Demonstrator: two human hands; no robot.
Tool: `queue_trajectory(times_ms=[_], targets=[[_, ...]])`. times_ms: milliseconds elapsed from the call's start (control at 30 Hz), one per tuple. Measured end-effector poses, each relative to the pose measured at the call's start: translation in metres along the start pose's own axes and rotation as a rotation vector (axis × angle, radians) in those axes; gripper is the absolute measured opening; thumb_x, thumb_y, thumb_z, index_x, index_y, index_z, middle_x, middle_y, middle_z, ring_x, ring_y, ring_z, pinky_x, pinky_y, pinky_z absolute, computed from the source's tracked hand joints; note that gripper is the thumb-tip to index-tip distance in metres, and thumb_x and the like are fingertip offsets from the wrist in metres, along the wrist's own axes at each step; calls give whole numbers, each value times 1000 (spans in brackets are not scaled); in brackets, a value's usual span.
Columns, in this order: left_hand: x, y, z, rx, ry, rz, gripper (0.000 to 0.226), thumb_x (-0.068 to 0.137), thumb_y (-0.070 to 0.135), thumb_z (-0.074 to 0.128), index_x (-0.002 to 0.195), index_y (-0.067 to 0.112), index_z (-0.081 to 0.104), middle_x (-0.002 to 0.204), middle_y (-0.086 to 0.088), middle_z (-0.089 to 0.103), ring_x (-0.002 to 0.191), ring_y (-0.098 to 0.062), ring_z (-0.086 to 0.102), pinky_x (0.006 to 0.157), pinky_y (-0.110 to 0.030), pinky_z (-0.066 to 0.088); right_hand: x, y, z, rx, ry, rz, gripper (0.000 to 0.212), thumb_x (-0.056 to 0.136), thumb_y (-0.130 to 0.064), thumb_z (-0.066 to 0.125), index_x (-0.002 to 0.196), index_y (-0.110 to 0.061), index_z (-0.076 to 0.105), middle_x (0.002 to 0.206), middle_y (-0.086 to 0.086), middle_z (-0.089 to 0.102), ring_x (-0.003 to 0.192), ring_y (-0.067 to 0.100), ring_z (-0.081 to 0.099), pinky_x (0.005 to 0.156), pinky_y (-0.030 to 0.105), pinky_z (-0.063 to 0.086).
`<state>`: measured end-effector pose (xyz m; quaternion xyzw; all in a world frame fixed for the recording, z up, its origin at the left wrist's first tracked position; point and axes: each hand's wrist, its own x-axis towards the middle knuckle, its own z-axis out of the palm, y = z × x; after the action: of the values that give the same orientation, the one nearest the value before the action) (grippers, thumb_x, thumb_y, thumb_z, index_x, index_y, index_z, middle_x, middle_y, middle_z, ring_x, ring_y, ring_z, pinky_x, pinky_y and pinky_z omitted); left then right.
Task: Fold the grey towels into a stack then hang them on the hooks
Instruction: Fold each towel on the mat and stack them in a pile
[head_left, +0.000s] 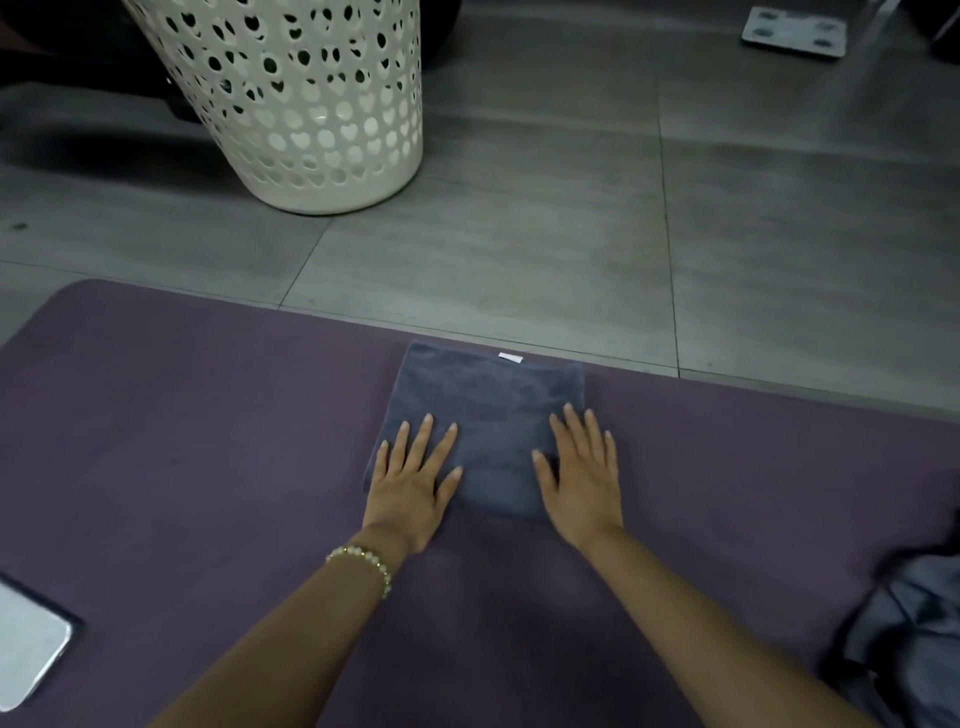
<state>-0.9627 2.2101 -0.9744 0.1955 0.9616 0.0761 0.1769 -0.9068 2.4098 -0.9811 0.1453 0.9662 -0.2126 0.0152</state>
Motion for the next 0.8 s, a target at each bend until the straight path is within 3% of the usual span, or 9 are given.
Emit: queue_trajectory(times_ms=[67,133,233,333,400,467,567,667,800], targets=[[3,-1,1,4,2,3,95,41,71,-50,131,41,-35,148,11,-32,145,-22,-21,113,-37,-16,30,4,-17,130,106,42,64,95,-57,23,149,-24,27,158,-2,18,147,20,7,119,35,1],[5,1,2,-11,4,-1,96,43,74,-48,132,42,-32,156,7,-23,145,-23,-20,114,-40,-15,65,13,-30,227,62,118,48,97,-36,47,142,-22,40,150,2,33,138,25,28,113,36,22],[12,8,0,-23,6,-34,97,42,77,-45,133,49,-26,158,5,-19,145,-27,-19,114,-46,-14,101,20,-38,469,14,232,18,90,-13,60,107,-19,59,101,4,59,90,18,54,86,28,42],[19,16,1,0,8,-59,96,38,76,-46,129,53,-30,157,4,-23,144,-31,-20,113,-52,-12,117,27,-37,547,27,374,30,82,-2,66,73,-25,49,67,-4,49,62,7,46,71,24,40],[19,17,2,26,6,-68,94,38,76,-47,128,53,-33,156,4,-25,144,-32,-20,114,-54,-10,121,33,-35,623,36,468,35,79,-2,71,70,-24,46,67,-4,50,63,10,49,64,22,43],[19,17,0,45,-15,-74,87,45,79,-39,128,52,-34,156,3,-26,144,-32,-21,114,-54,-9,119,38,-33,709,53,542,34,77,-4,74,71,-22,47,70,0,55,71,18,54,70,27,49],[20,20,-5,87,-70,-89,66,74,74,-13,135,50,-28,156,2,-25,144,-33,-20,115,-54,-8,104,47,-35,744,88,603,28,79,-9,74,72,-21,49,84,11,65,77,24,61,81,41,54],[17,24,-18,28,-100,-100,59,96,60,16,148,44,-7,159,0,-14,146,-32,-12,117,-49,-4,69,62,-54,735,118,573,20,82,-16,72,75,-21,54,93,14,69,81,23,61,87,42,52],[3,57,-36,-9,-59,15,60,96,57,22,150,29,21,158,1,18,145,-23,14,119,-38,12,-3,103,-108,520,106,473,13,86,-7,64,98,-10,60,92,7,64,86,19,58,91,32,46]])
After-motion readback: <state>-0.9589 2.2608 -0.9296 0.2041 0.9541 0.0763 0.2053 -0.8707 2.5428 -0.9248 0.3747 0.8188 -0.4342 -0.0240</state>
